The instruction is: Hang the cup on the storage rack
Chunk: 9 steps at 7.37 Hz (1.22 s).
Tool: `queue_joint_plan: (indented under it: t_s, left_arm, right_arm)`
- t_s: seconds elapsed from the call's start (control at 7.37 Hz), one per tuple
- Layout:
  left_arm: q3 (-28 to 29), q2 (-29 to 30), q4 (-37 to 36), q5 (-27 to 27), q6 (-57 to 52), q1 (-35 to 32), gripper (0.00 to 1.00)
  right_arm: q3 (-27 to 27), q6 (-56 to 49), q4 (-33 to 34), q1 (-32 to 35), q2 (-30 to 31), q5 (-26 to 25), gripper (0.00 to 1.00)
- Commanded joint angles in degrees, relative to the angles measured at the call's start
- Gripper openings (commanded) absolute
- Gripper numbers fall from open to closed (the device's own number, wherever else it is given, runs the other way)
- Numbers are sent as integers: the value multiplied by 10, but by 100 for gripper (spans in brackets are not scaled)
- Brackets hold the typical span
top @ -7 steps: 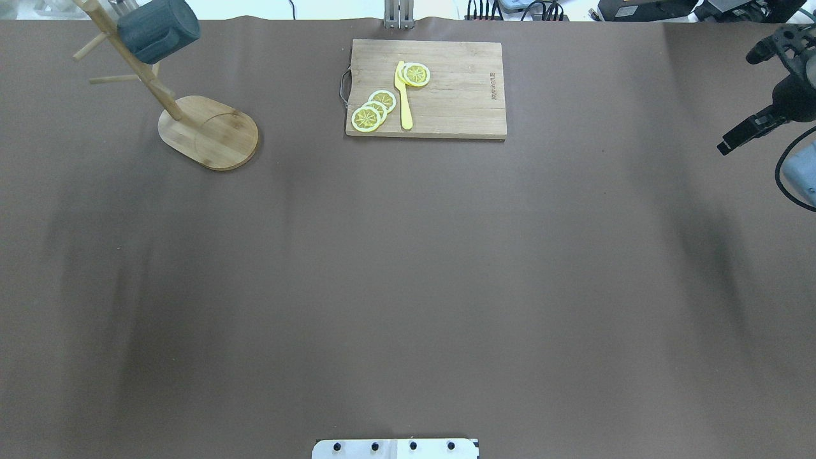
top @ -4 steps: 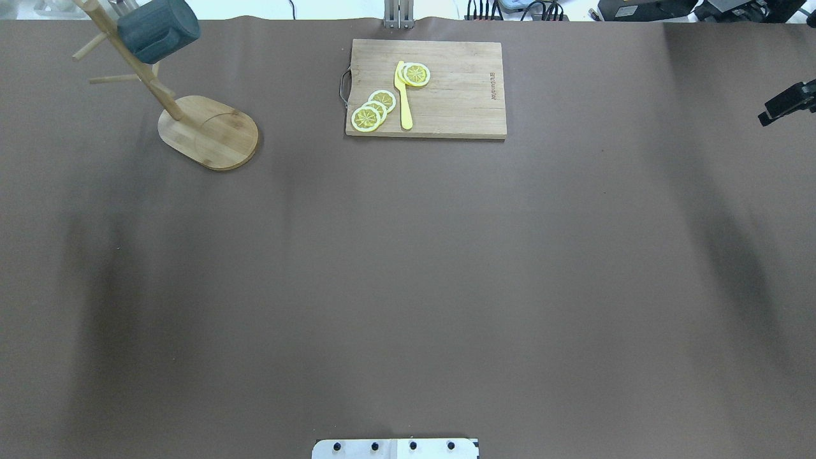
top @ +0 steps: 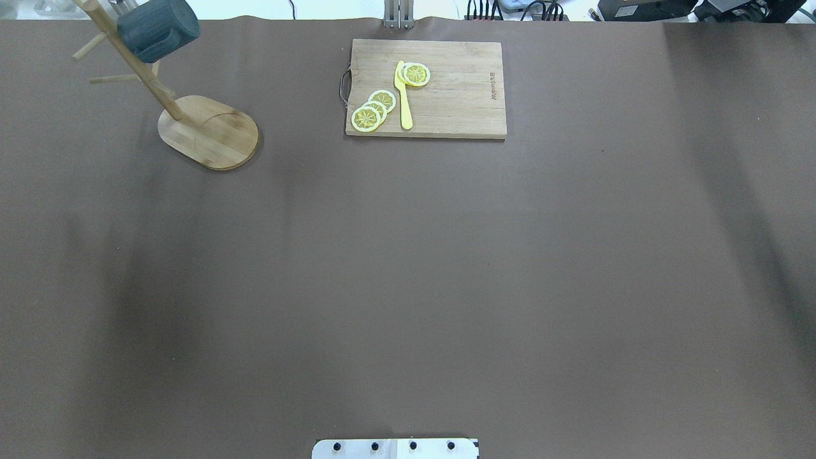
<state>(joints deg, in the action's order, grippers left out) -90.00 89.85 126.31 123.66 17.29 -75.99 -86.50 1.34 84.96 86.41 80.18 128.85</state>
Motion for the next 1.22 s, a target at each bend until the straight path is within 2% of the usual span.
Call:
queue_joint_plan:
  t_s: [0.0,0.27,1.09]
  left_arm:
    - [-10,10,-161,106,-3,-8,98]
    - [-17,-18,-190,119,-79,-10,98]
    - [-32,-19,-179,113,-86,-11,98]
  right_arm:
    - [-2,-24,13,15,22,-4,100]
    - [-1,-24,13,15,24,-4,100]
    - [-9,-24,7,14,52,6,100]
